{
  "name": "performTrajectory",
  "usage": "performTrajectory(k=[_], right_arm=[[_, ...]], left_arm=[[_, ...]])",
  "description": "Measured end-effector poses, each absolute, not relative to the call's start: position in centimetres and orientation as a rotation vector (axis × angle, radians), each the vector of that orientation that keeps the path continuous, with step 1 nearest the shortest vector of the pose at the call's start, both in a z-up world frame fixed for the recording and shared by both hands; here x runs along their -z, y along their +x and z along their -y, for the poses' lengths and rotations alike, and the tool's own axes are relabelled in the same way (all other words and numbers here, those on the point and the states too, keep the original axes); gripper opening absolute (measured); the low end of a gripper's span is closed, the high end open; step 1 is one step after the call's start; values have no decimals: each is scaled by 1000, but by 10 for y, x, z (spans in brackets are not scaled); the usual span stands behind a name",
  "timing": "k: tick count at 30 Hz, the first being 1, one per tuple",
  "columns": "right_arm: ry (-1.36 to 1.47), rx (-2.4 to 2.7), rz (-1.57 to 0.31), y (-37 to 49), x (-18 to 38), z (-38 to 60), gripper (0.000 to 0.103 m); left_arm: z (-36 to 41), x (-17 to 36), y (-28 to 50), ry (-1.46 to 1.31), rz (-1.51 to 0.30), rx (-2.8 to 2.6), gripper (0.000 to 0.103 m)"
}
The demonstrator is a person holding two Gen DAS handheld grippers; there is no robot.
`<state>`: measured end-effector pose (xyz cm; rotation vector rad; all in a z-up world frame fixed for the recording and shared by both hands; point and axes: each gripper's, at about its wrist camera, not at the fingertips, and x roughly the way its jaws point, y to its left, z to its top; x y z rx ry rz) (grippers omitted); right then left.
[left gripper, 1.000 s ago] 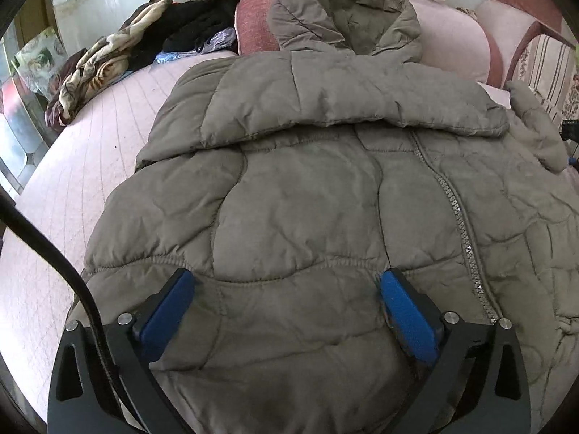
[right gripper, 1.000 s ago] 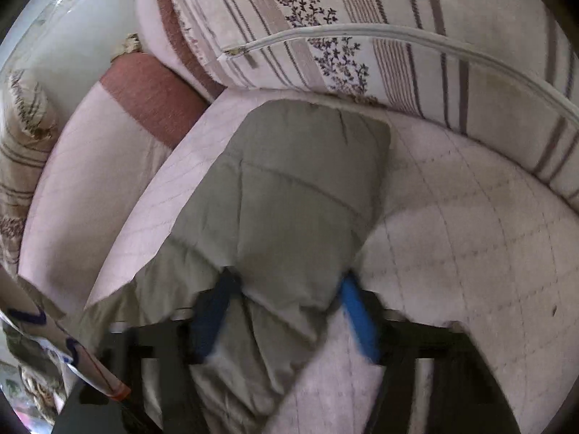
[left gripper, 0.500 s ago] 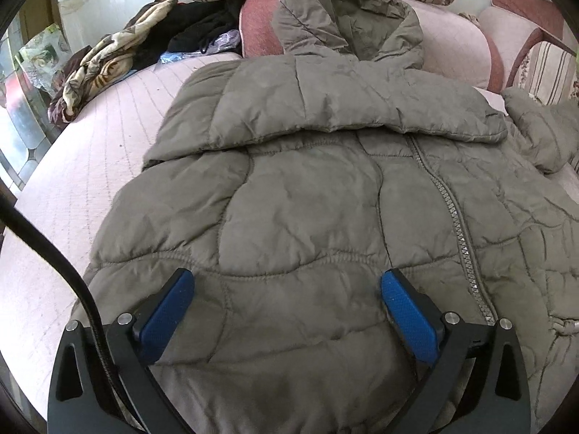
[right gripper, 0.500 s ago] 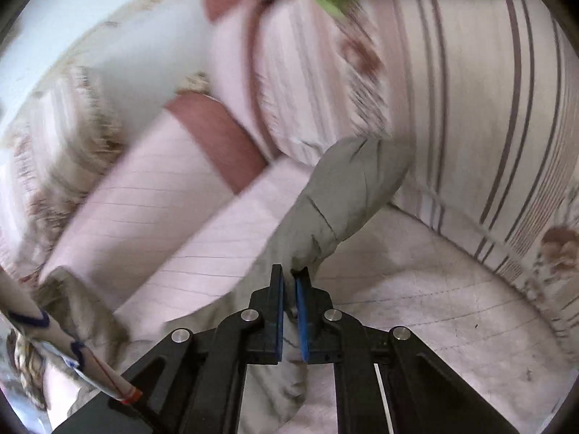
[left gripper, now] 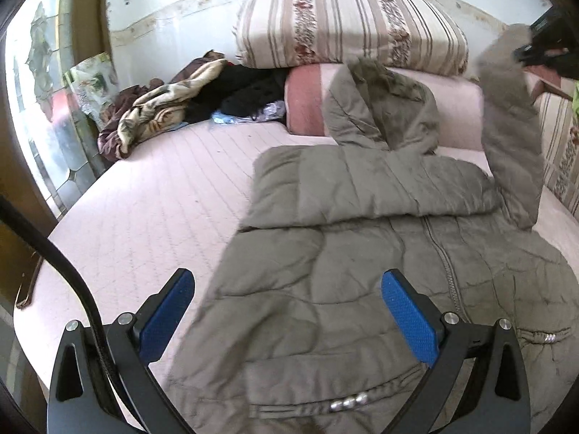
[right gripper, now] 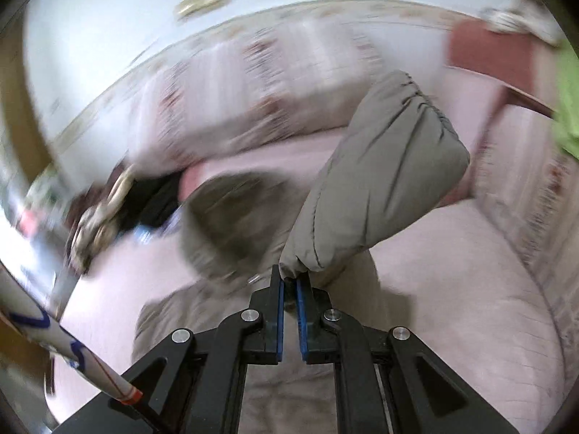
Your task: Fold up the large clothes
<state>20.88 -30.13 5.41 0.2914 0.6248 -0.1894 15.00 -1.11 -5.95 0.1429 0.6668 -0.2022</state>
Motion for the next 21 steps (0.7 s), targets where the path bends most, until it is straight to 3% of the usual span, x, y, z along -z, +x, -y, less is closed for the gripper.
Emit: performTrajectory(k=[13,18,21], right_arm=[[53,98,-971,292,116,175,9],[50,22,-989,279,119,161,31],[60,-22,-970,265,105,157,32]], left_arm=[[-63,60,182,4,-770,88,103],[-69,57,181,-14,-758,87,103],[-69,57,180,-11,-749,91,103]])
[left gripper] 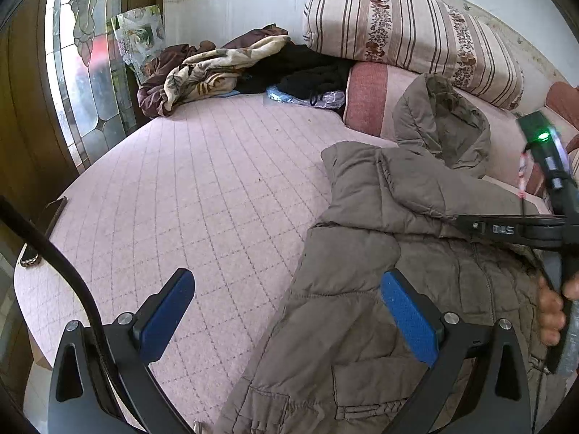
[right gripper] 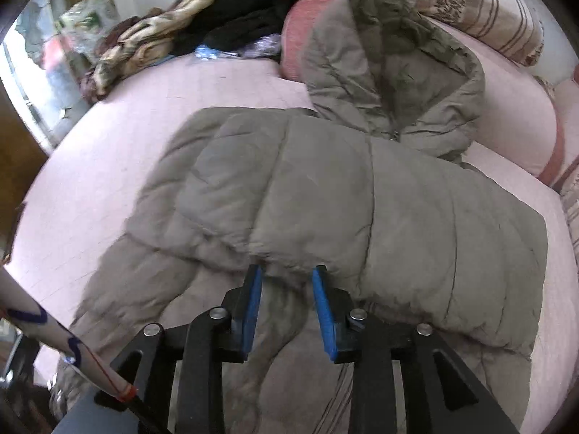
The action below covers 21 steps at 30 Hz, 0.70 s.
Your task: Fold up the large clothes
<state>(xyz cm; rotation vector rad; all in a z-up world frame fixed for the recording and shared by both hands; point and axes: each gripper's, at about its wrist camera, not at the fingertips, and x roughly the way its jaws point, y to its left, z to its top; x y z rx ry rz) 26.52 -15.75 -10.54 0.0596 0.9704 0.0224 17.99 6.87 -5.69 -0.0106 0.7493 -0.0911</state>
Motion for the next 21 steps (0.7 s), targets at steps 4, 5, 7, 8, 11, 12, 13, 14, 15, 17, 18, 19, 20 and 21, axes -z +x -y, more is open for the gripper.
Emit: performTrajectory(k=[4,5,7,8,11,12,13,14,15,17,18,19,20,21], right_arm=[[80,-2,-907,257,80,161,32],[78,19,-894,258,77,162,32],[77,69,-886,269,78,166,32],[84,88,-891,276,80,167,32],[114,146,-928,302,96,171,32],[131,159,-949,312,104,173,32],[153,160,-971,320,113,173,32],[180,148,-997,328,122,172,32],[197,135,-1014,332,127,171,32],[195,99,-1037,340,135,160,32],[180,83,-1042,342,136,154,32],[161,69,-1042,344,136,147,32],[152,50,-1044,345,136,142,32],[147,38,-1047,346,136,138,32]], left_arm=[[-68,58,179,-11,-752,98,103],[-68,58,180,-12,-756,99,103],[-69,59,181,-23,-769,105,103],[-69,60,182,-29,-774,106,103],[-72,60,183,-46,-779,111,103],[-73,60,183,-50,-780,111,103],[-74,60,183,-54,-780,113,103],[-75,60,184,-57,-781,115,103],[-76,60,184,-62,-783,121,103],[-77,61,186,-74,-792,133,103],[-77,62,188,-80,-798,136,103],[-77,62,189,-84,-801,139,103],[-78,63,190,-89,-806,143,103],[-78,63,191,-95,-813,149,103]])
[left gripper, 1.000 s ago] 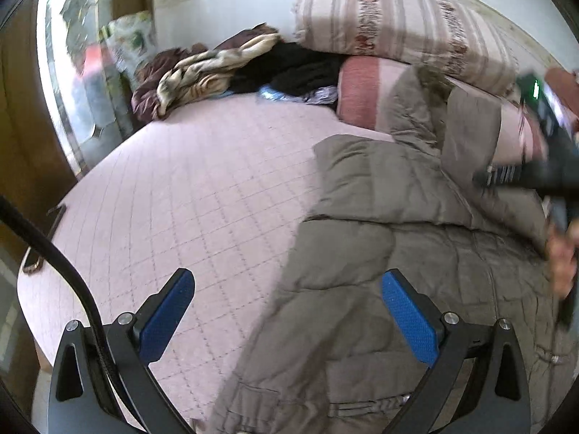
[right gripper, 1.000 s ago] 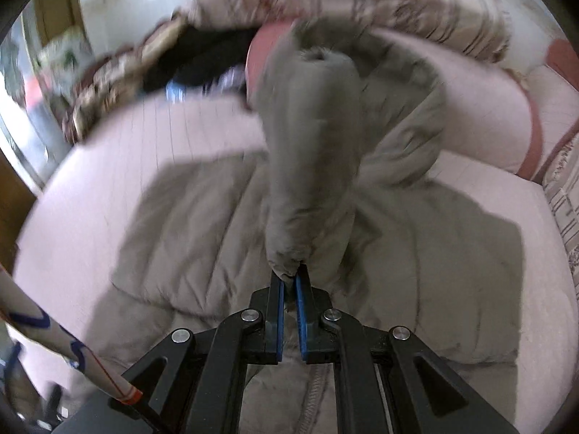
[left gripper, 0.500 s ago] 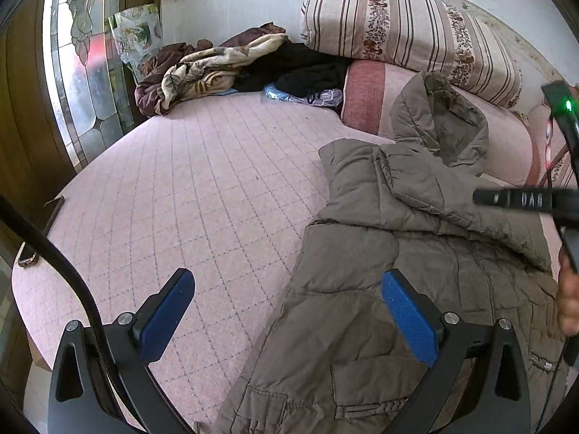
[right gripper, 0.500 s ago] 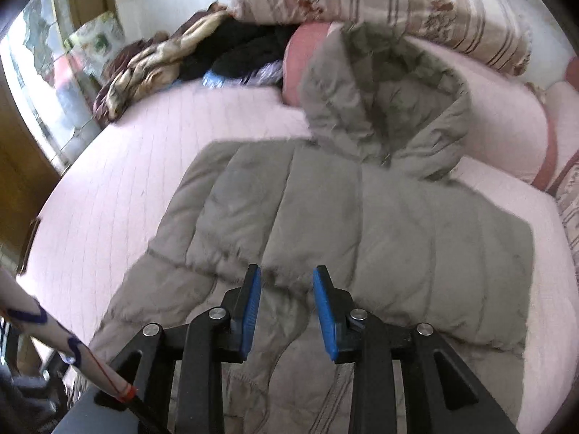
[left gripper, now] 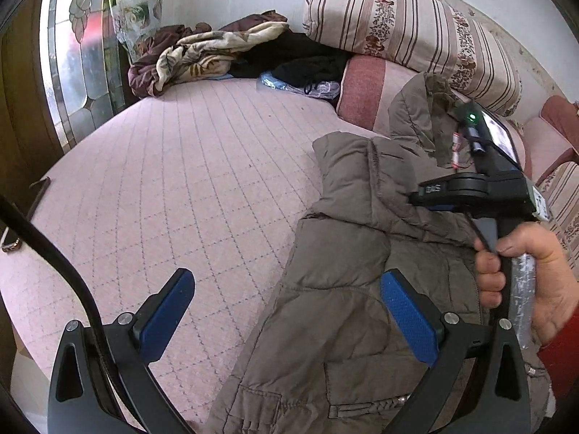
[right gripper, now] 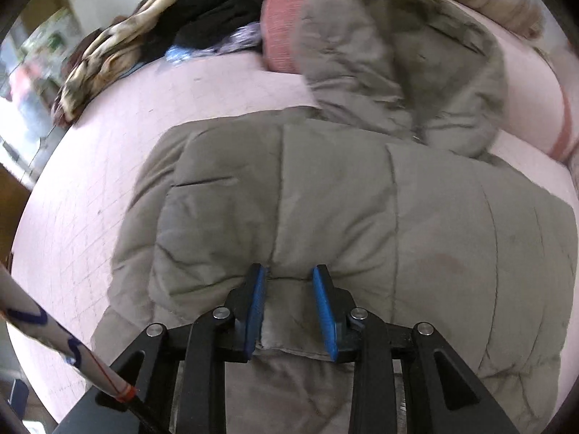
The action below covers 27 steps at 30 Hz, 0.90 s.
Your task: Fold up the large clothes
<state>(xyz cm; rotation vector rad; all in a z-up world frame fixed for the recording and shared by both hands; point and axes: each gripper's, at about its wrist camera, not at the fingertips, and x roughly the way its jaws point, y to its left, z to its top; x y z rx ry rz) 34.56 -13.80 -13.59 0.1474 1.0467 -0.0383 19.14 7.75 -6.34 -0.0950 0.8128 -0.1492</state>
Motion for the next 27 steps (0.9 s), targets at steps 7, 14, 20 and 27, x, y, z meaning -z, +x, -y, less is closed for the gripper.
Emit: performTrajectory(k=[7,14,20,27], right_arm=[[136,59,-1015,339,130,134,32],[129,54,-945,296,101,136,54],[21,98,-912,266,90,141,55],[37,200,-915,260,88,169,57]], left_arm=[[-74,65,196,-123,-834,169,103],[-69,66,192,-101,-829,158,103],[-59,69,188,-57,-833,158,103],[-49,71,183,-10,-829,162,103]])
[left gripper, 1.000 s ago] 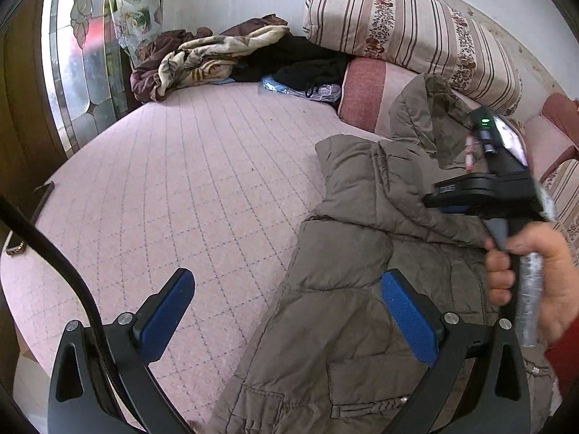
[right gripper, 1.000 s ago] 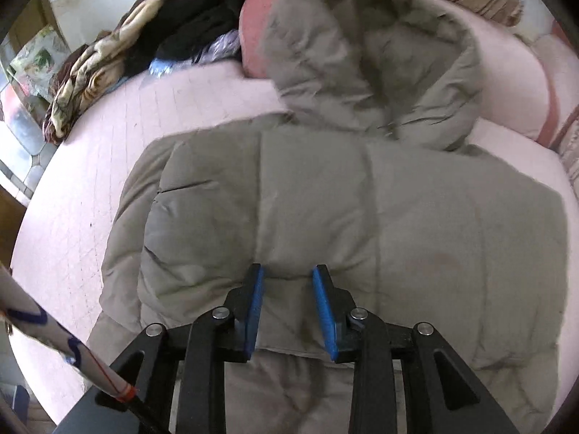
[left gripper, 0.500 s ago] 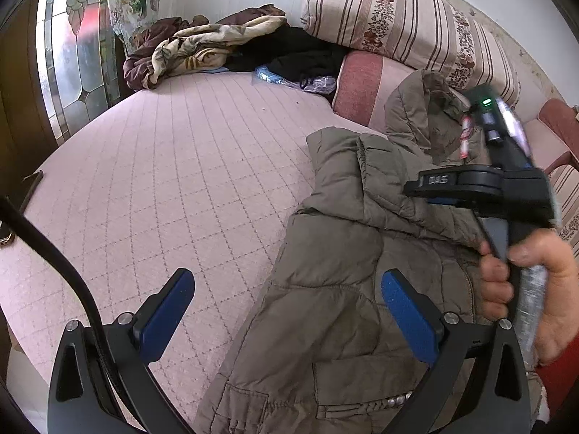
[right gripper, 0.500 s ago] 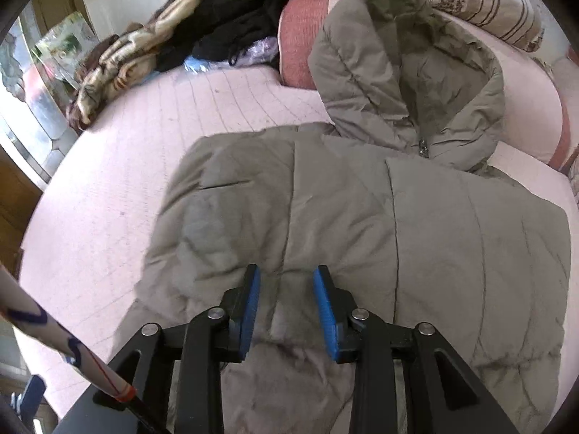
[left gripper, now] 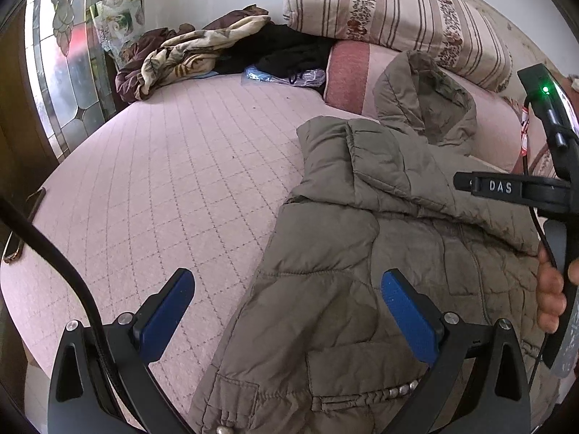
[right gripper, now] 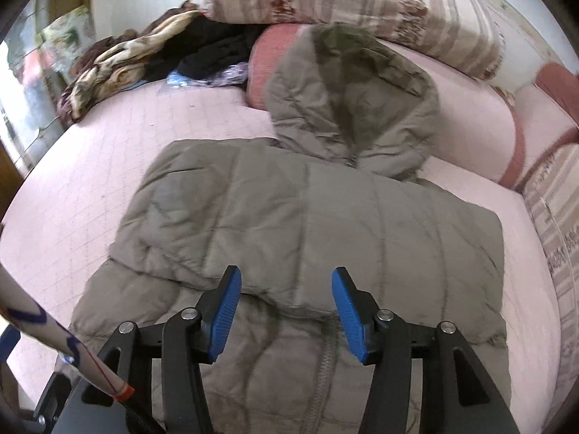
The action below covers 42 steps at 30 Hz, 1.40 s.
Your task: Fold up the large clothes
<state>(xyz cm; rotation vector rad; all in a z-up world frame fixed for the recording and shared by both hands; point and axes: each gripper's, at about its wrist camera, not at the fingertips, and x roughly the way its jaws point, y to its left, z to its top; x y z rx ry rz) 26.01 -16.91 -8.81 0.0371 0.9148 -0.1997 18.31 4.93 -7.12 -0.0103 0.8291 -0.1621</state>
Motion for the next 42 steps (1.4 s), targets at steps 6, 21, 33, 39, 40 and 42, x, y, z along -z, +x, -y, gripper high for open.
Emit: performTrajectory(k=[6,21,33,39,40,42], right_arm=[[44,255,-963,281,112,182,57],[21,269,-1000,294,131,181,63],[15,256,-944,229,92,184,65],[34,292,-926,165,81,200,68],[43,300,-928,154,81,203,68],[61,314,-935,135,82,212,68]], left_arm=[[-46,74,185,6,-839,164,103],[-31,83,190,80,-913,182,103],[-24,76,178,110,-894,192,103],[-20,64,164,122,-832,198,103],[-19,63,161,129,-820,195,103],[-16,60,154,139,-798,195,103]])
